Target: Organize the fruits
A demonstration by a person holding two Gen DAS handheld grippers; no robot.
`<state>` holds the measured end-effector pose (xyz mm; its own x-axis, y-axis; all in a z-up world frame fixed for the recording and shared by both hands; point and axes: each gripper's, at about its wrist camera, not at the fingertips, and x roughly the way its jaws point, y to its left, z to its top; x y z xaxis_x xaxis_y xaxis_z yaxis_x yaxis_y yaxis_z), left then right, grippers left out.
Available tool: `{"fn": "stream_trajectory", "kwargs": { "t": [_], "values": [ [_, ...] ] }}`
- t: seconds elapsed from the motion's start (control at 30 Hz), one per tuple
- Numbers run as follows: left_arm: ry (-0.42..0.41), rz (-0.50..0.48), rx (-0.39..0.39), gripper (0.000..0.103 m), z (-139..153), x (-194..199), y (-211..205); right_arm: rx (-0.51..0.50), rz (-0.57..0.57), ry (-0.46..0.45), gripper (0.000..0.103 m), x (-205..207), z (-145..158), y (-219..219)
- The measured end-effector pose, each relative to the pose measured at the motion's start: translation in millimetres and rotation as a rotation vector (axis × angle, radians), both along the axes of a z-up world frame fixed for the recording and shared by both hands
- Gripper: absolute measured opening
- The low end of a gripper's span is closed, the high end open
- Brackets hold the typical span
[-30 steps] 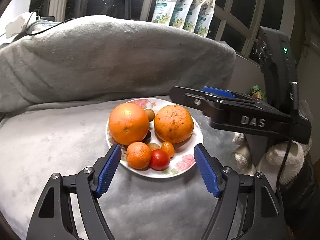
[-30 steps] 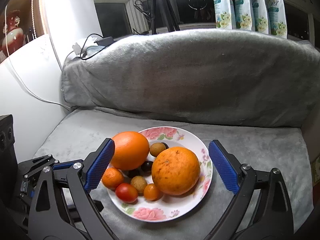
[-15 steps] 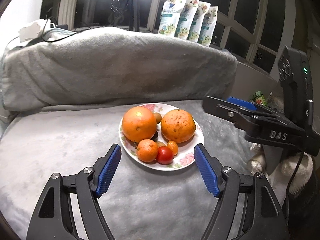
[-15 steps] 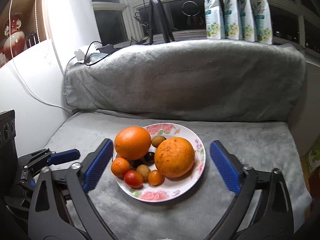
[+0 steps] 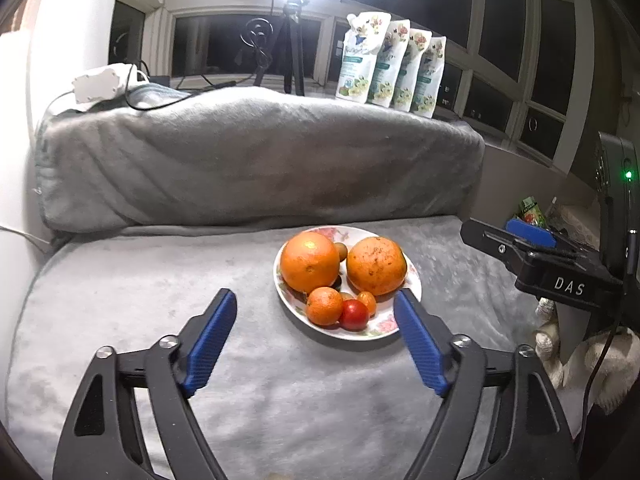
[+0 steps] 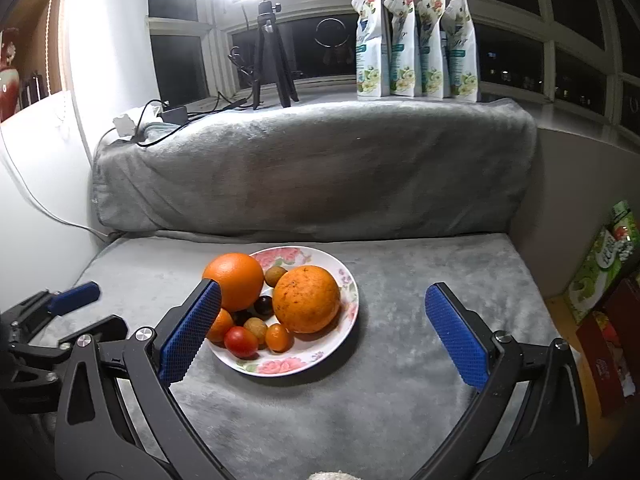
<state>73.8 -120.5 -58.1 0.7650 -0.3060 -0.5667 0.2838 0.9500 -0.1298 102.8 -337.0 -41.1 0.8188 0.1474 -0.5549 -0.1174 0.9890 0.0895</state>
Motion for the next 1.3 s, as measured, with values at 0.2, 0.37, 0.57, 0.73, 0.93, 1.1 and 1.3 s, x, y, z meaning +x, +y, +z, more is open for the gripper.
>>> {"fn": "stream_trajectory", "kwargs": {
  "t": [0.2, 0.37, 0.57, 0.73, 0.93, 1.1, 1.3],
  "values": [
    [-0.017, 0.030, 0.014, 0.081, 7, -4, 4, -0.033, -0.020, -0.004, 0.103, -5, 2, 5],
    [-0.012, 0.048, 0.018, 0.081, 9, -5, 7, -0.066, -0.029, -0.028, 0.103, -10, 7, 10],
    [-0.012, 0.058, 0.015, 0.082, 11, -6, 8, -0.095, -0.036, -0.052, 0.103, -16, 12, 14],
    [-0.025, 0.067, 0.026, 0.082, 14, -9, 8, -0.099, -0.036, -0.057, 0.103, -18, 14, 15],
    [-0.037, 0.071, 0.038, 0.082, 15, -11, 6, -0.098, -0.036, -0.057, 0.103, -18, 14, 15],
    [-0.039, 0.073, 0.037, 0.082, 15, -11, 6, -0.098, -0.035, -0.056, 0.103, -18, 14, 15],
    [-0.043, 0.076, 0.038, 0.082, 15, -11, 7, -0.099, -0.032, -0.055, 0.103, -20, 15, 15]
  ]
}}
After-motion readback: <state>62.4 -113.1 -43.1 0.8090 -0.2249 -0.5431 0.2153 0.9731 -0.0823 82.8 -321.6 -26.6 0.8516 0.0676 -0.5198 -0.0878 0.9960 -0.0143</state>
